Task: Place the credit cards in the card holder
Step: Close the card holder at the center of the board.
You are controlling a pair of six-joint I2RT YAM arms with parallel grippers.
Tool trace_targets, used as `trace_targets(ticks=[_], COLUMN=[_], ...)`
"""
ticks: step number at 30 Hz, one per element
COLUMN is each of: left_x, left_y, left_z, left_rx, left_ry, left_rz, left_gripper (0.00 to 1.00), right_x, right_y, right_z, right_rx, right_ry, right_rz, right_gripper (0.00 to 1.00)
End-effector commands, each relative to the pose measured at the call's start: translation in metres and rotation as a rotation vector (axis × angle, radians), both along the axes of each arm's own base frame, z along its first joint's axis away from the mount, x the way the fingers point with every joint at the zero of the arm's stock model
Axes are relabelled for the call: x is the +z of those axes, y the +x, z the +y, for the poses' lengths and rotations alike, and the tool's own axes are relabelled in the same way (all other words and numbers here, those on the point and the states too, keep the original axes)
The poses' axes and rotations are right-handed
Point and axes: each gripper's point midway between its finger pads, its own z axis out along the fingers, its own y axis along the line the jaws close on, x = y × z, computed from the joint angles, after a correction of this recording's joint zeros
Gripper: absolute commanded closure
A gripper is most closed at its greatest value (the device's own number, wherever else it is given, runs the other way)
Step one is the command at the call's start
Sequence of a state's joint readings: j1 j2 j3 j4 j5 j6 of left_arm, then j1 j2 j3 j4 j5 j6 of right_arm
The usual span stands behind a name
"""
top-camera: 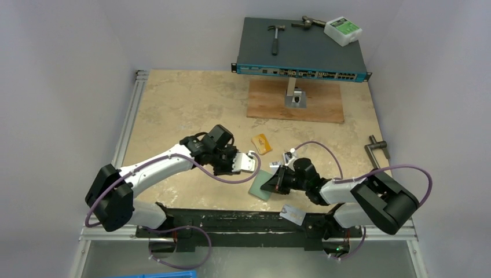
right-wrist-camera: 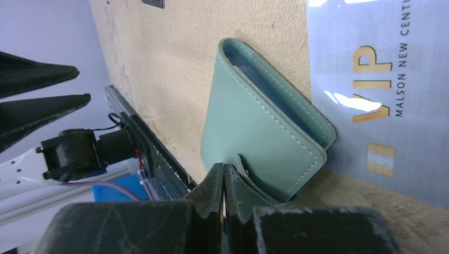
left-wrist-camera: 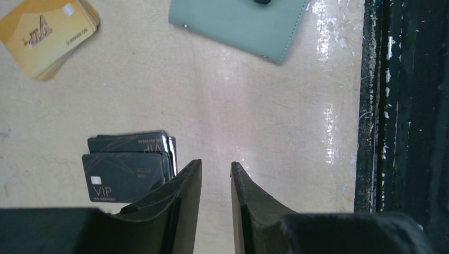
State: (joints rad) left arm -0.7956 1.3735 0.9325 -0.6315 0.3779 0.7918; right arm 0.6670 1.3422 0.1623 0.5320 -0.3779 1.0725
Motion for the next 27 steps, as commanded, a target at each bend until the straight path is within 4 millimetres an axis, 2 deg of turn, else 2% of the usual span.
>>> trace_targets(ticks=[1, 4, 6, 7, 12, 15, 17, 20, 22, 27], left_x=[0.030, 0.041, 0.047, 0.049, 0.055, 0.052, 0.050, 0.049, 0.050, 0.053], left_y=[0.006, 0.013, 0.018, 0.022, 0.029, 0.031, 0.031, 0.031, 0.030, 0.028], left_z=[0.005, 0.015, 0.022, 0.027, 0.054, 0.071, 0.078, 0.085, 0.087, 0.090], left_rx=[0.084, 0.153, 0.205, 0.235, 0.348, 0.400, 0.428, 0.455, 0.462, 0.482], left_ry=[-0.089, -0.134, -0.165, -0.176, -0.199, -0.194, -0.191, -0.197, -0.204, -0.220], left_rz=[0.053, 0.086, 0.099, 0.100, 0.104, 0.106, 0.114, 0.116, 0.105, 0.090], left_gripper=[0.73, 0.70, 0.59, 0.57, 0.54, 0.53, 0.53, 0.52, 0.51, 0.50], right_x=[-0.070, -0.070, -0.073, -0.073, -0.070, -0.058, -0.042, 0.005, 0.037, 0.081], right_y=[-0.037, -0.036, -0.036, -0.036, -0.038, -0.034, -0.028, -0.004, 0.009, 0.020], right_z=[-0.051, -0.050, -0.052, -0.052, -0.048, -0.040, -0.035, -0.017, -0.003, 0.014], right_rx=[-0.105, -0.104, -0.096, -0.092, -0.079, -0.041, -0.011, 0.040, 0.081, 0.154], right_ry=[-0.224, -0.215, -0.232, -0.237, -0.205, -0.173, -0.176, -0.144, -0.116, -0.085], right_rz=[0.185, 0.176, 0.167, 0.167, 0.162, 0.127, 0.091, -0.037, -0.092, -0.148], right_gripper=[1.00, 1.00, 1.00, 1.00, 1.00, 0.88, 0.75, 0.55, 0.50, 0.41])
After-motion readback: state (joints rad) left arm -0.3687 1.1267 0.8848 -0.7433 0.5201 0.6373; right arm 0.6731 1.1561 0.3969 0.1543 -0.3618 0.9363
